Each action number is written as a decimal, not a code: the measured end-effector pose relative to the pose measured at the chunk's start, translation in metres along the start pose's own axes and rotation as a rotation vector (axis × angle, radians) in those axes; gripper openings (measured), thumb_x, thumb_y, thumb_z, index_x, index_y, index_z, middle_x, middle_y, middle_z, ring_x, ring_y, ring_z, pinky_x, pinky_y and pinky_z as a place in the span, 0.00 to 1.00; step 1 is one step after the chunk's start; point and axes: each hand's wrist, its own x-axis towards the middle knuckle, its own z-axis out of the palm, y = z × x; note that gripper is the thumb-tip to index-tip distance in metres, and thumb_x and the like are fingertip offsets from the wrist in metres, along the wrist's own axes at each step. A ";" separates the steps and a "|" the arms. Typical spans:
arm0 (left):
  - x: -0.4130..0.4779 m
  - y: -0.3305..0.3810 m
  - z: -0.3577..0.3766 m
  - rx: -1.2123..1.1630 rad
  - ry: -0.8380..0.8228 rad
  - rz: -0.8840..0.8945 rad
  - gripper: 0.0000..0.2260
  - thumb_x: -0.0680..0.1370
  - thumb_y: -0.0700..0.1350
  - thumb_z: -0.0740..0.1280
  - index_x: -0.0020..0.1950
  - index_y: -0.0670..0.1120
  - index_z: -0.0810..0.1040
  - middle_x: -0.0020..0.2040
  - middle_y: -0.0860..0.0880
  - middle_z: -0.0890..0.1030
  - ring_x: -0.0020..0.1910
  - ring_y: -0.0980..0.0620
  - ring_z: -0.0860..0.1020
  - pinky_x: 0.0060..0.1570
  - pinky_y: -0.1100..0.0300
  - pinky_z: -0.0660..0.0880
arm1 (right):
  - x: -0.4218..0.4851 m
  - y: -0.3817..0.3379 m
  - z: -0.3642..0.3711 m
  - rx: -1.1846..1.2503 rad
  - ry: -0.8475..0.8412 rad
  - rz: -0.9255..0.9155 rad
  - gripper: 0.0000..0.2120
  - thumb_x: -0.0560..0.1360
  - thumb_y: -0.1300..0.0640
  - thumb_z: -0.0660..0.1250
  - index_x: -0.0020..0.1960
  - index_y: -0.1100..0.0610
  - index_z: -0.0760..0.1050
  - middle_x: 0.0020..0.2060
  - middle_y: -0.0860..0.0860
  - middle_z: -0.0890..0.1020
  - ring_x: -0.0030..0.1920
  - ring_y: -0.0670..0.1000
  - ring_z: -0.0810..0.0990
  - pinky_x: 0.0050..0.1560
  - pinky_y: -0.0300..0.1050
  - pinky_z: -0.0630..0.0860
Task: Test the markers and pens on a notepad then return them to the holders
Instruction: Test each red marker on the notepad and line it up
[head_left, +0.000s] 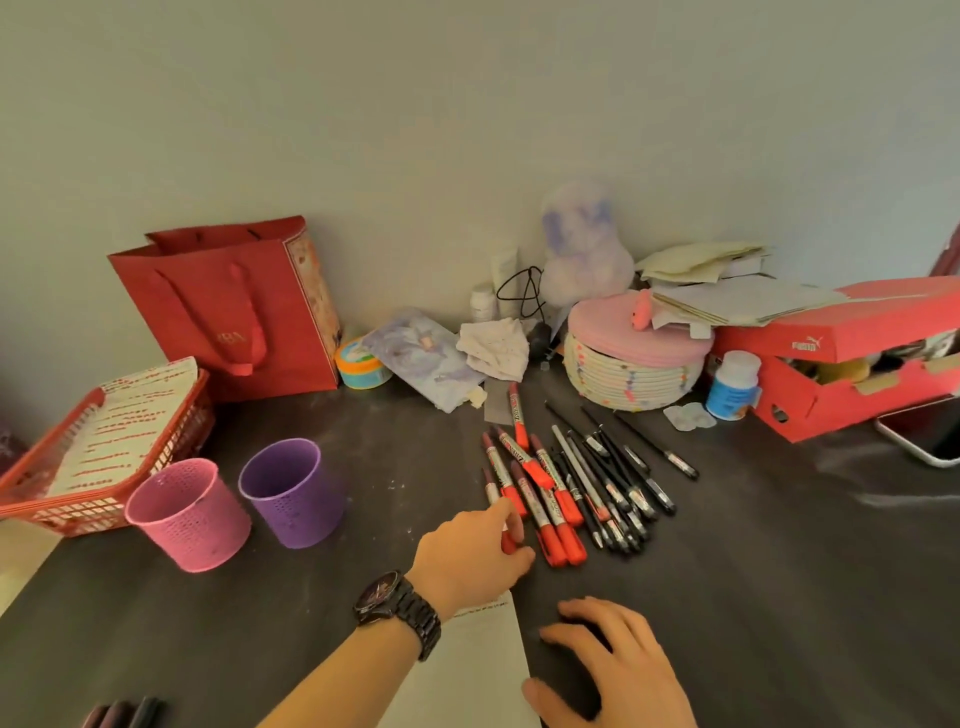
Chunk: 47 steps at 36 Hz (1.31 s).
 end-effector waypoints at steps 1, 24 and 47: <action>-0.001 -0.001 -0.002 -0.030 -0.003 -0.022 0.08 0.75 0.59 0.63 0.49 0.60 0.68 0.40 0.60 0.77 0.43 0.54 0.78 0.42 0.56 0.74 | 0.001 -0.001 -0.001 0.015 0.007 0.005 0.16 0.63 0.29 0.64 0.44 0.35 0.81 0.50 0.35 0.81 0.53 0.45 0.83 0.46 0.42 0.81; -0.146 -0.051 -0.028 -1.215 0.184 -0.222 0.13 0.84 0.41 0.57 0.55 0.45 0.81 0.44 0.42 0.84 0.37 0.46 0.80 0.42 0.53 0.78 | 0.011 -0.030 -0.020 0.209 -0.143 0.306 0.13 0.71 0.33 0.65 0.53 0.33 0.74 0.53 0.27 0.74 0.60 0.37 0.70 0.60 0.39 0.67; -0.182 -0.018 0.027 0.123 0.684 0.036 0.17 0.78 0.52 0.55 0.30 0.52 0.61 0.23 0.53 0.70 0.22 0.53 0.67 0.23 0.62 0.58 | -0.002 -0.139 -0.001 1.997 0.158 1.030 0.22 0.79 0.50 0.65 0.29 0.54 0.65 0.27 0.50 0.67 0.29 0.50 0.69 0.42 0.46 0.71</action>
